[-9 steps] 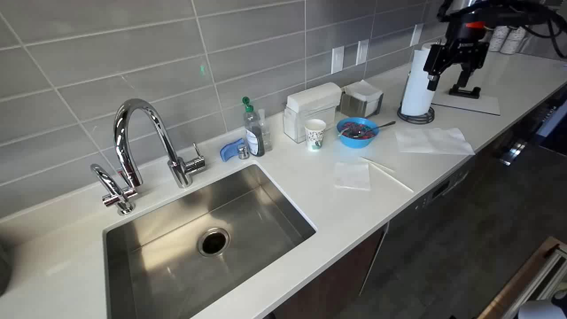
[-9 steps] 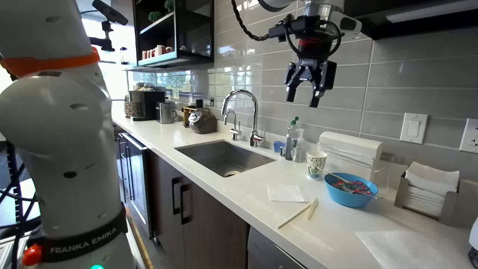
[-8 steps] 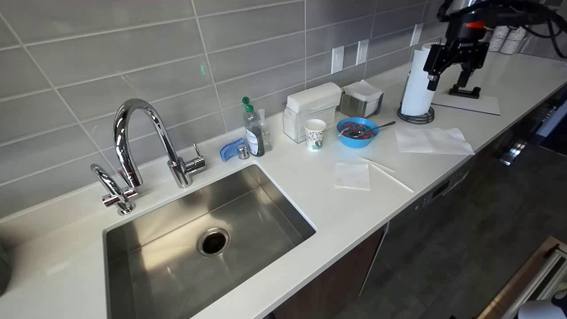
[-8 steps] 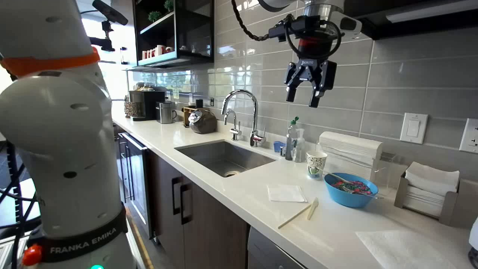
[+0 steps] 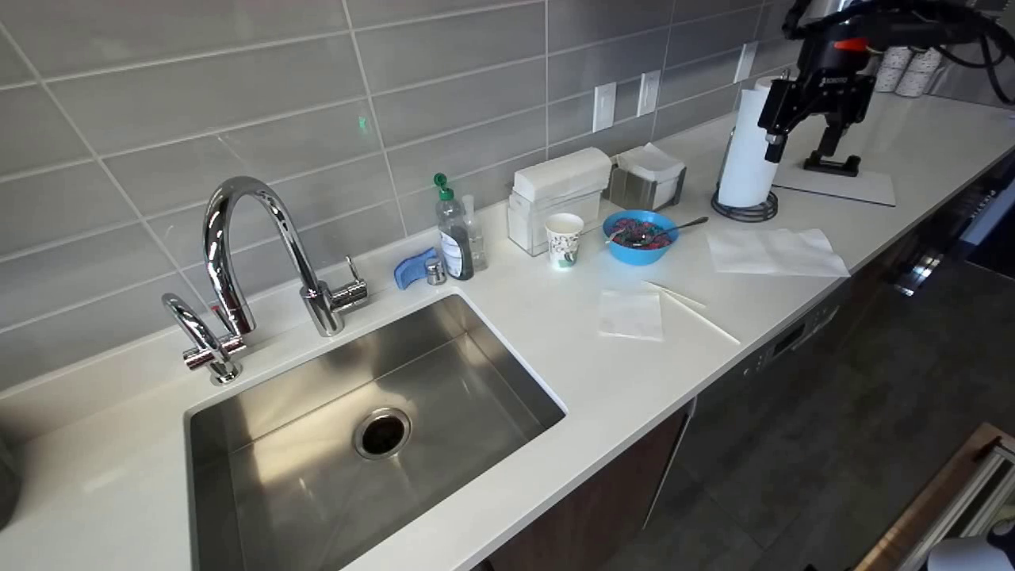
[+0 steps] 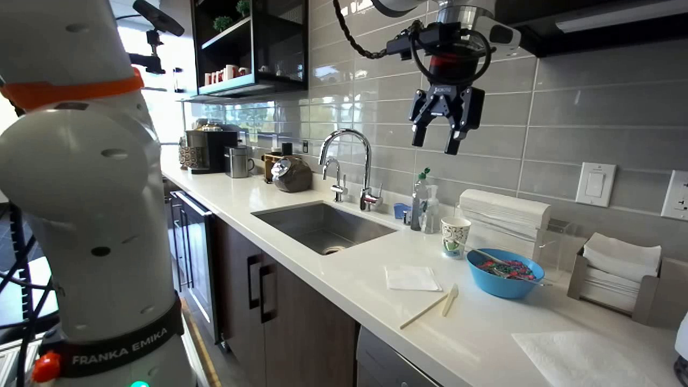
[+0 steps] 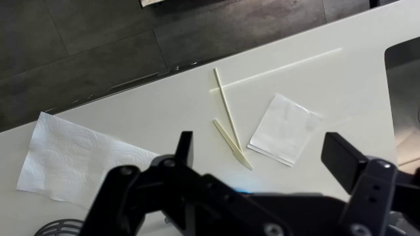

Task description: Put a spoonful of the blue bowl's contents into the cup

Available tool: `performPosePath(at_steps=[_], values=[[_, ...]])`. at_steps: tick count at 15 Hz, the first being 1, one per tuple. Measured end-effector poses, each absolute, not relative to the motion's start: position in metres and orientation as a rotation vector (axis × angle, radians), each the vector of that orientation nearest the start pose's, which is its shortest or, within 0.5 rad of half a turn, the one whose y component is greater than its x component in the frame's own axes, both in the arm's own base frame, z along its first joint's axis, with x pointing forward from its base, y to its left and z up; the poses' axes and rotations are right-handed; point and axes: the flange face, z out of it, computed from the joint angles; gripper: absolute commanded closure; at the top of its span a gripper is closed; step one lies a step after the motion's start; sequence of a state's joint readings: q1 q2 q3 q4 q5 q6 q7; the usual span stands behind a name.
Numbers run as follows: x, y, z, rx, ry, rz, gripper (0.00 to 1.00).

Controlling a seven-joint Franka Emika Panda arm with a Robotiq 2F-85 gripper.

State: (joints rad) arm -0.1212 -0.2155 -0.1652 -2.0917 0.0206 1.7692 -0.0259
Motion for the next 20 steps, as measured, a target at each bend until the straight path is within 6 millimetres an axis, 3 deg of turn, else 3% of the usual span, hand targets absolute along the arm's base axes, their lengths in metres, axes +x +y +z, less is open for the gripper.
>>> performPosePath(at_steps=[8, 12, 14, 18, 20], values=[[0.461, -0.138, 0.505, -3.040, 0.402, 0.154, 0.00], [0.479, -0.141, 0.502, -3.139, 0.413, 0.020, 0.00], [0.494, -0.147, 0.492, -3.244, 0.318, -0.026, 0.00], [0.520, -0.159, 0.461, -3.292, -0.039, -0.034, 0.00], [0.524, -0.161, 0.452, -3.292, -0.052, -0.018, 0.00]])
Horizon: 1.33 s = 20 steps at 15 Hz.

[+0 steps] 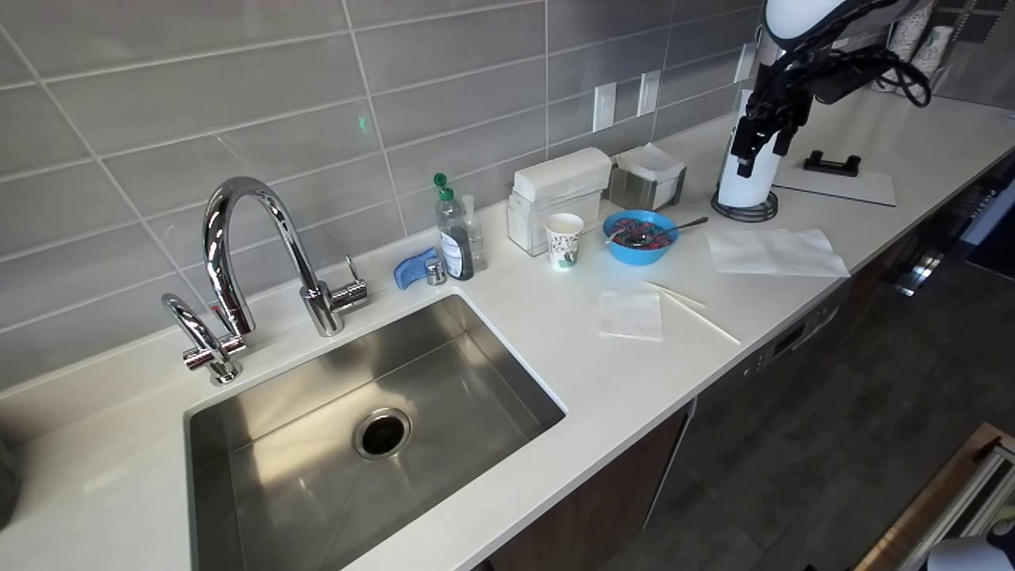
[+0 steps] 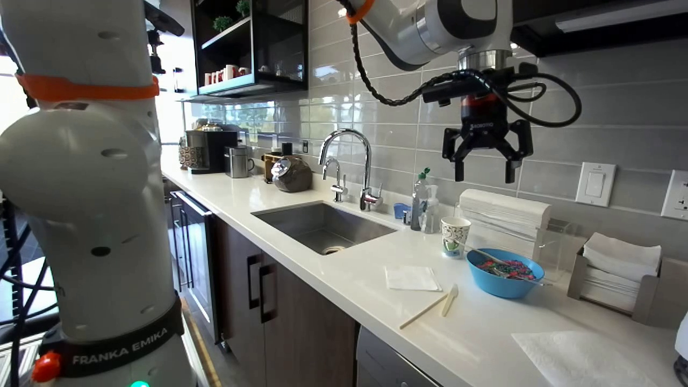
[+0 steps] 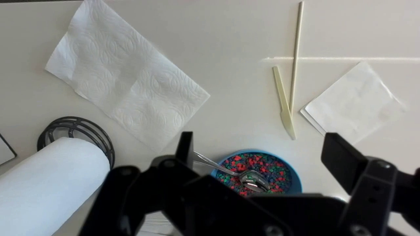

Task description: Put a spoonful of the blue bowl's contents into the cup

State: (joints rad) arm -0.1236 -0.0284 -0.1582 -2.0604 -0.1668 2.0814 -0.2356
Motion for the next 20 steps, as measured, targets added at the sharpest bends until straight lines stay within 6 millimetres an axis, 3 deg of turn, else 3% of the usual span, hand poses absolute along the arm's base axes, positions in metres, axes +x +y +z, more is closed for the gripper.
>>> performPosePath(at_steps=[5, 8, 15, 20], values=[[0.522, -0.160, 0.460, -3.294, -0.052, -0.044, 0.00], [0.525, -0.161, 0.456, -3.322, -0.123, -0.026, 0.00], [0.567, -0.151, 0.411, -3.301, -0.681, -0.036, 0.00], [0.592, -0.164, 0.373, -3.164, -0.932, -0.121, 0.00]])
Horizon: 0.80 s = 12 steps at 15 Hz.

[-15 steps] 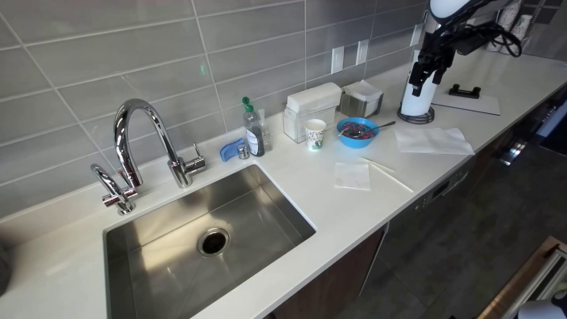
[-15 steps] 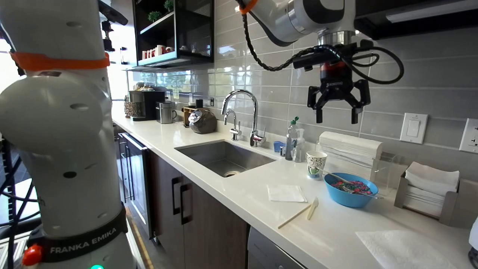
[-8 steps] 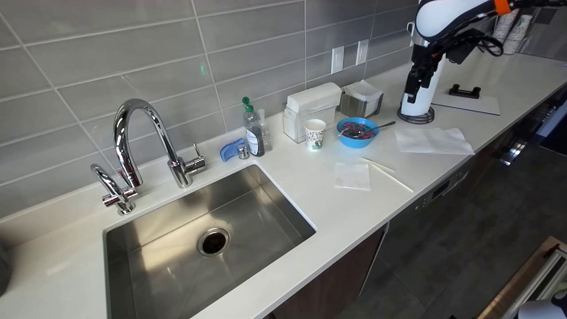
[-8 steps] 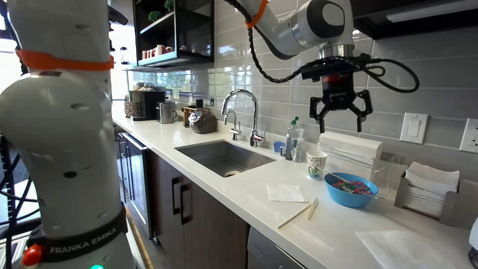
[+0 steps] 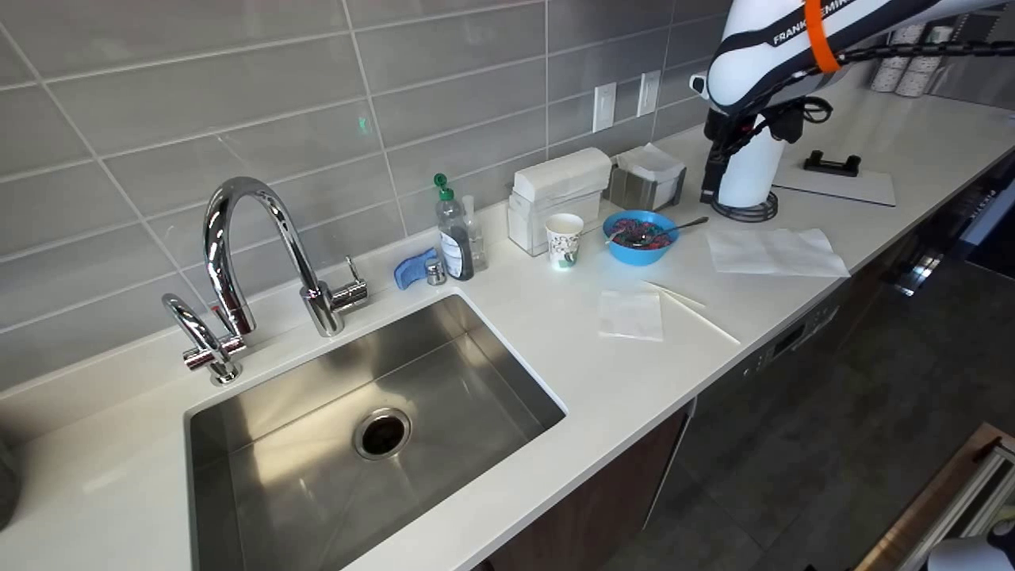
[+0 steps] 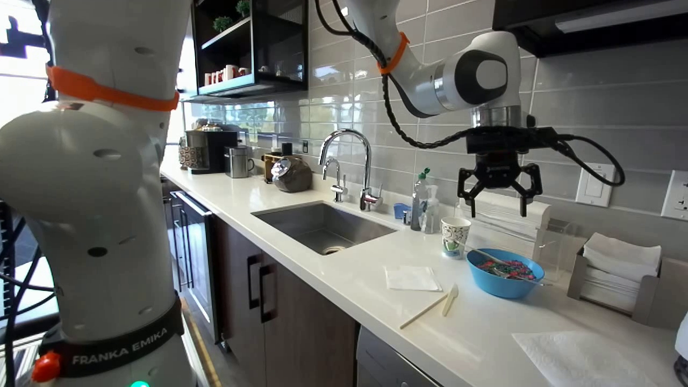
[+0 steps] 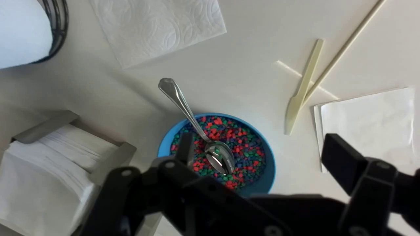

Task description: Put a spoonful of the blue bowl's contents into the cup

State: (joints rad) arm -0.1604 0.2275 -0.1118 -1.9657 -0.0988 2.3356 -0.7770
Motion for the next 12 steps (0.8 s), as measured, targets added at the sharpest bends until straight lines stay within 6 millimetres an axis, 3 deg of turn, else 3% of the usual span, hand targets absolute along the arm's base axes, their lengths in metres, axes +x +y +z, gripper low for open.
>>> performPosePath(at_steps=[4, 9, 12], values=[[0.599, -0.177, 0.350, -3.060, -0.924, -0.180, 0.00], [0.599, -0.176, 0.353, -3.061, -0.929, -0.189, 0.00], [0.602, -0.178, 0.345, -3.031, -0.986, -0.181, 0.00]])
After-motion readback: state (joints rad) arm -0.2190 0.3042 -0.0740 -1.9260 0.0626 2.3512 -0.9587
